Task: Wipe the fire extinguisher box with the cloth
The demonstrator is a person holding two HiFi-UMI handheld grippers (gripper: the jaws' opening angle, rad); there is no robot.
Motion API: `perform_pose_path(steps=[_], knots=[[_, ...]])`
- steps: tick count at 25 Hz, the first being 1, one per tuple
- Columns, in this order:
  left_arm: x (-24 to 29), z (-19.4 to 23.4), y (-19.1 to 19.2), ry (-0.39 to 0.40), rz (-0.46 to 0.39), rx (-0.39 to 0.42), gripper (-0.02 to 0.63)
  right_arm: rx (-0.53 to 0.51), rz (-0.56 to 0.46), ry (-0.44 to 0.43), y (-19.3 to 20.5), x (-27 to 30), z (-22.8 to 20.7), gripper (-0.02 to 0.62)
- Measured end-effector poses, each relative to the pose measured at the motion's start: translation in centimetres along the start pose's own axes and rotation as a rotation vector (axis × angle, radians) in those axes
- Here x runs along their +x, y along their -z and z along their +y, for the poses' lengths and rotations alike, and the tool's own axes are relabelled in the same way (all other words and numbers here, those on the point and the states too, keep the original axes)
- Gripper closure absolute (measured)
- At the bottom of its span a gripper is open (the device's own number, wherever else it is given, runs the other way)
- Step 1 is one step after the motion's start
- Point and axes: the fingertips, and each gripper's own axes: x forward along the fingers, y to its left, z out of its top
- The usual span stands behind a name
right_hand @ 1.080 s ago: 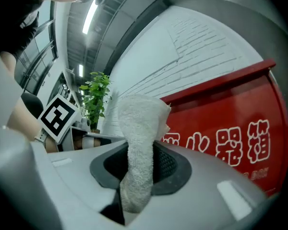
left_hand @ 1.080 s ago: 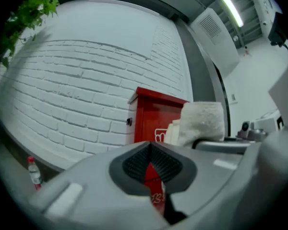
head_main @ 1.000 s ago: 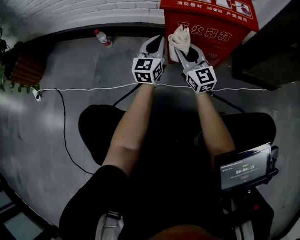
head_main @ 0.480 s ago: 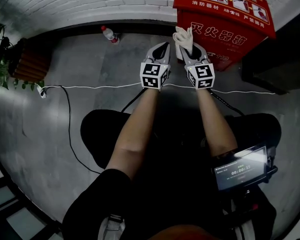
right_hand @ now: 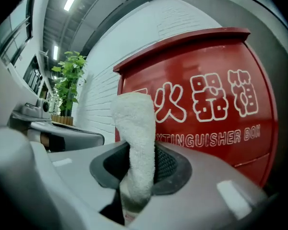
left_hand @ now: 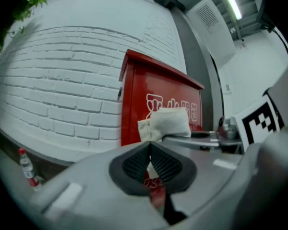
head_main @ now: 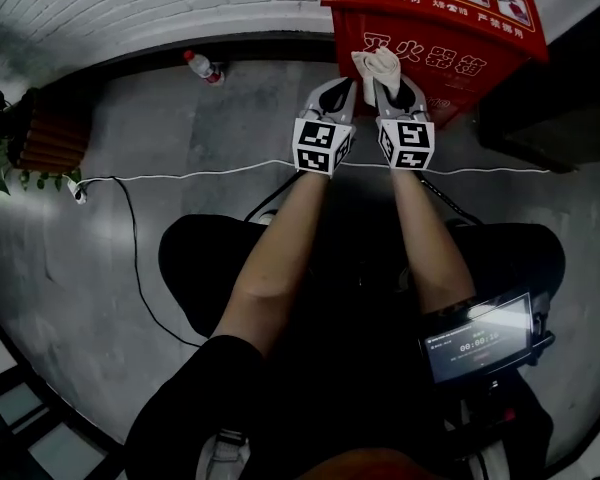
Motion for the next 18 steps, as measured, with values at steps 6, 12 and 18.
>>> perform_pose_path(steps=[6, 12, 18], knots=[[2.1, -2.8, -0.3, 0.04, -0.022, -0.005, 0.604, 0.011, -0.012, 0.054, 0.1, -2.0, -3.7, 0.488], [4.2, -6.2, -0.8, 0.098, -0.042, -0.008, 0.604, 0.022, -0.017, 0.126, 0.0, -4.3, -7.7, 0.488], [5.9, -9.1, -0.7, 0.146, -0.04, -0.004, 0.604, 0.036, -0.016, 0.208, 0.1, -6.8, -11.9, 0.488]])
